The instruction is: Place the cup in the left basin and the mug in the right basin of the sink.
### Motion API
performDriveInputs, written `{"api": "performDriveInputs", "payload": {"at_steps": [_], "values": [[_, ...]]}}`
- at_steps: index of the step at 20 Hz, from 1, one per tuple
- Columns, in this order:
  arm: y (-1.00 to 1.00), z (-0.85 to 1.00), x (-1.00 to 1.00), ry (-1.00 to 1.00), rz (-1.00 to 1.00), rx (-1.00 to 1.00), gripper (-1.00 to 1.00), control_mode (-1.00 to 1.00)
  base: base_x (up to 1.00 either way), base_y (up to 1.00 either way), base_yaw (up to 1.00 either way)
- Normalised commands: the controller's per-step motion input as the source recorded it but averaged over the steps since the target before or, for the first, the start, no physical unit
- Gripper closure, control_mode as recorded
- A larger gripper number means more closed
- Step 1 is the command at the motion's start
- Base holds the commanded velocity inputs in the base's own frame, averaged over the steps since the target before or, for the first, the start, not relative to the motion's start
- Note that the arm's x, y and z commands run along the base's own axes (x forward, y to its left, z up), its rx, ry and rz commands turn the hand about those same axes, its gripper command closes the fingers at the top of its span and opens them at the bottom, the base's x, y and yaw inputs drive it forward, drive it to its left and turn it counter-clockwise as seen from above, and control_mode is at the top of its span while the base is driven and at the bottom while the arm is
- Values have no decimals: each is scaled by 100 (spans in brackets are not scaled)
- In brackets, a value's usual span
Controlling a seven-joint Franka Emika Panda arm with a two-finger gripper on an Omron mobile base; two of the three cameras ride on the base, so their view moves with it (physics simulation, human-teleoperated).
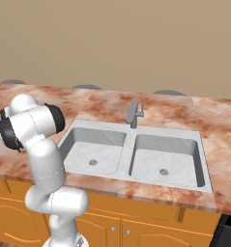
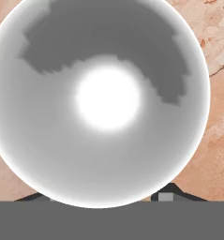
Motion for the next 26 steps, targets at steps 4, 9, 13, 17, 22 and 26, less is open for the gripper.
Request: {"api": "performDriveInputs", "payload": {"at_steps": [4,9,13,17,22,26], "values": [[-3,-10,0,12,0,0,100,-100,0,0,0],[-10,0,-7,1,0,0,100,-100,0,0,0],[-18,5,-16,0,0,-2,100,-100,0,0,0],[-28,10,-23,0,0,0,100,-100,0,0,0],[-27,20,-19,-2,0,0,100,-100,0,0,0],[-34,24,-20,-2,0,0,100,-100,0,0,0]]}}
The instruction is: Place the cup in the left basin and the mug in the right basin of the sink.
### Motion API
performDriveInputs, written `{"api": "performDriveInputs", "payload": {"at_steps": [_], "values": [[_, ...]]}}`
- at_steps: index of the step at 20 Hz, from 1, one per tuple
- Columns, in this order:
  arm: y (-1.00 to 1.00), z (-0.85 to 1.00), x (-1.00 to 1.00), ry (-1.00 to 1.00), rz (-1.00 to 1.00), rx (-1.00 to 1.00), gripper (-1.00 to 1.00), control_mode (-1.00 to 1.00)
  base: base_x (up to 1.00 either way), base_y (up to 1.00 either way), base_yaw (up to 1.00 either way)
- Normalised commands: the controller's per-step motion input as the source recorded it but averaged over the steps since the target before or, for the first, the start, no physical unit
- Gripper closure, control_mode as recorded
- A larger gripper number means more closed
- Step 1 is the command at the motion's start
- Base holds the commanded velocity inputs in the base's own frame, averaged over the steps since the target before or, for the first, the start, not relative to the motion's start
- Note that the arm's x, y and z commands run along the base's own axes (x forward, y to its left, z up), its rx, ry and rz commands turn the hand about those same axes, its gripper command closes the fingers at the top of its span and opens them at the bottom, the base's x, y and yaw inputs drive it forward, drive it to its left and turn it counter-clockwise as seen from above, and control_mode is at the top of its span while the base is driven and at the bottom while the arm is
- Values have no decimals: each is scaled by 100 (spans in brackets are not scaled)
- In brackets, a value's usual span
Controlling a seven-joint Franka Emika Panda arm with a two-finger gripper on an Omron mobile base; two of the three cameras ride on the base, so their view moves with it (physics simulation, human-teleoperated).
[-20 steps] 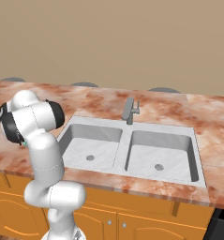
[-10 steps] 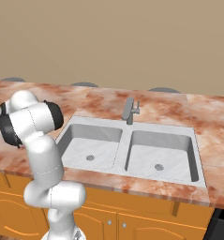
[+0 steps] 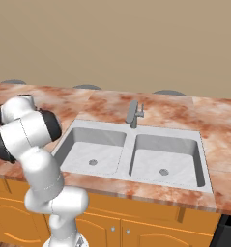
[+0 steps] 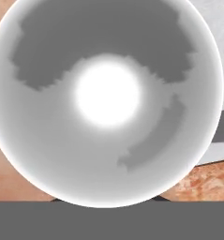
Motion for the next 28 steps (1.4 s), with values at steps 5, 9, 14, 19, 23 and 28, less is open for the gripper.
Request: {"api": "performDriveInputs", "payload": {"at_steps": [5,9,14,19,23,28], "values": [[-37,26,-18,-1,0,0,100,-100,0,0,0],[-41,19,-18,-1,0,0,100,-100,0,0,0],[-45,14,-17,0,0,0,100,-100,0,0,0],[-43,11,-12,0,0,0,100,-100,0,0,0],[-42,10,-6,0,0,0,100,-100,0,0,0],[-45,8,-4,0,0,0,100,-100,0,0,0]]}}
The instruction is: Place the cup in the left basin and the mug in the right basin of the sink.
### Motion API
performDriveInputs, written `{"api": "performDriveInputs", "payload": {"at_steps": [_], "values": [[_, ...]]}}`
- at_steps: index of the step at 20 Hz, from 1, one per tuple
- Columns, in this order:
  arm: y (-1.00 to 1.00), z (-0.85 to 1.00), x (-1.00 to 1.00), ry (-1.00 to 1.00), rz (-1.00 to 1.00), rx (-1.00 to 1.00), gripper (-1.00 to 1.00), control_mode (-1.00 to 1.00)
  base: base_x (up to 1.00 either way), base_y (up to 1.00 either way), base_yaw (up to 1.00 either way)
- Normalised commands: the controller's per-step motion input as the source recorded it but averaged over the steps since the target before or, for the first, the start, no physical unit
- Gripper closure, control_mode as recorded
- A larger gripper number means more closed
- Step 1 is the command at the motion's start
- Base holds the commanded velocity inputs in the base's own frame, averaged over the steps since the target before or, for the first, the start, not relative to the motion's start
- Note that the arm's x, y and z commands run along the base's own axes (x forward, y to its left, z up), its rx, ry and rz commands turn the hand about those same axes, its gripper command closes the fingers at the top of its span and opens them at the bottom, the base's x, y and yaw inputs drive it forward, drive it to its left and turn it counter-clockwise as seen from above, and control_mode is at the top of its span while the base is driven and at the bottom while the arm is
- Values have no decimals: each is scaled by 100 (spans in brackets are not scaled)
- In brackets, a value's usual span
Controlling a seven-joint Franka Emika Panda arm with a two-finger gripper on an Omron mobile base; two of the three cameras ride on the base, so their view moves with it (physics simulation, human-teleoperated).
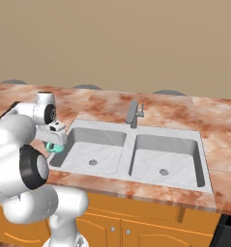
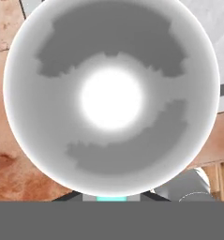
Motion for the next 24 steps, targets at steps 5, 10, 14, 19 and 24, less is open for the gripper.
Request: {"api": "performDriveInputs", "payload": {"at_steps": [5,10,14,19,24], "values": [[-42,8,0,-3,0,0,100,-100,0,0,0],[-46,7,-1,-6,1,0,100,-100,0,0,0],[-51,5,-1,-4,1,1,100,-100,0,0,0],[-51,2,0,0,1,0,100,-100,0,0,0],[-52,3,0,-3,3,0,100,-100,0,0,0]]}}
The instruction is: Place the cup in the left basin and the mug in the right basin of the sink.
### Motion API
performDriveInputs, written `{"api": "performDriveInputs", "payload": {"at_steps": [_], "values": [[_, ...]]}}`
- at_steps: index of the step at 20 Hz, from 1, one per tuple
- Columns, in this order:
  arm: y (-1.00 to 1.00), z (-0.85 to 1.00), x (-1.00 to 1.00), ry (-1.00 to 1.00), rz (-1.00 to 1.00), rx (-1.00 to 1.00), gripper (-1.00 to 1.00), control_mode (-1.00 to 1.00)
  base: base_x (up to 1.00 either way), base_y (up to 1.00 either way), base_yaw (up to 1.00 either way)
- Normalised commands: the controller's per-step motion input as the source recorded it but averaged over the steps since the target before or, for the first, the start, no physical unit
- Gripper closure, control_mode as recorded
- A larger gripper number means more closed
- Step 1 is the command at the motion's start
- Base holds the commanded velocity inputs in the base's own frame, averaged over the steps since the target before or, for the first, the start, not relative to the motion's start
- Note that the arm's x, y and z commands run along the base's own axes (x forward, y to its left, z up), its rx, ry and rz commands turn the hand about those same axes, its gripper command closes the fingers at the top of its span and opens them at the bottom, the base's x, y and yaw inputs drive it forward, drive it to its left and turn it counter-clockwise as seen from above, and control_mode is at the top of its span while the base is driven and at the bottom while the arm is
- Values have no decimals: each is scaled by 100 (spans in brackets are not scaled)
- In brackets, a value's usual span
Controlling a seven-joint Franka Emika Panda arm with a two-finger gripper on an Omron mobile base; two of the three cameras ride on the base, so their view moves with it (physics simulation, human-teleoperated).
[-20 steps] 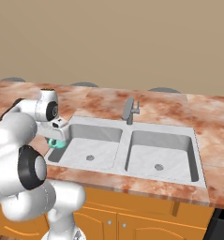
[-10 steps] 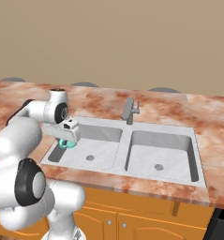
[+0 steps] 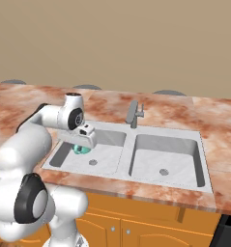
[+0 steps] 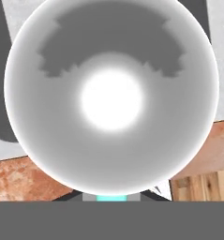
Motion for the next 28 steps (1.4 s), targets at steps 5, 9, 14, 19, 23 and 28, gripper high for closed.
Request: {"api": "performDriveInputs", "payload": {"at_steps": [5,9,14,19,23,28], "values": [[-53,5,0,-9,6,3,100,-100,0,0,0],[-49,0,0,-2,5,2,100,-100,0,0,0],[-49,0,0,-1,5,1,100,-100,0,0,0],[-49,0,0,-3,7,1,100,-100,0,0,0],[-51,0,0,-6,10,0,100,-100,0,0,0],[-53,0,0,-7,10,0,100,-100,0,0,0]]}}
